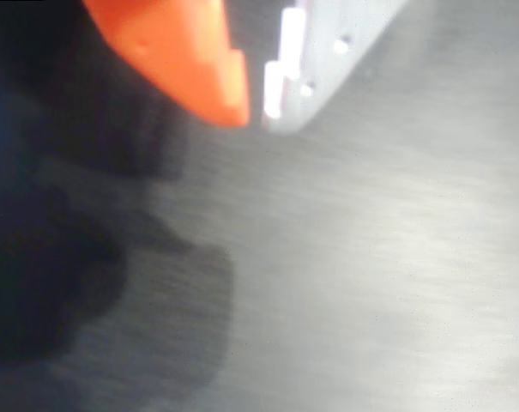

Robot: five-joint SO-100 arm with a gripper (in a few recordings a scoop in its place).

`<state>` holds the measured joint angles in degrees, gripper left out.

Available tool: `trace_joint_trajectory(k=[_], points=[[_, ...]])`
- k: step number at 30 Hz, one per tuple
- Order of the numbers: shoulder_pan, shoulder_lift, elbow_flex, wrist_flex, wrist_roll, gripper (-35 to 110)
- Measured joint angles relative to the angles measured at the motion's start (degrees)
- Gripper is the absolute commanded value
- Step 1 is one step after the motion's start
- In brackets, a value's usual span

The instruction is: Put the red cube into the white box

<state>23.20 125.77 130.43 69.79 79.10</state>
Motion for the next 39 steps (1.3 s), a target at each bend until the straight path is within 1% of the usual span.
trace_joint_trajectory(k=[3, 10, 18, 20, 23, 24, 26, 28, 35, 39], points=[[-5.1, 2.29, 1.58, -0.26, 4.31, 0], [-14.24, 14.41, 11.6, -1.85, 8.26, 0], [-14.94, 24.26, 19.69, 0.97, 8.61, 0], [-15.64, 30.15, 23.55, 2.64, 7.73, 0], [-15.56, 43.95, 30.67, 7.12, 6.94, 0], [-16.08, 48.78, 32.52, 7.56, 4.75, 0], [-15.91, 54.4, 35.77, 7.56, 4.13, 0], [-15.73, 54.93, 38.58, 6.86, 4.04, 0], [-16.17, 53.79, 39.02, 5.19, 3.08, 0], [-14.94, 56.25, 39.02, 5.89, 3.08, 0]])
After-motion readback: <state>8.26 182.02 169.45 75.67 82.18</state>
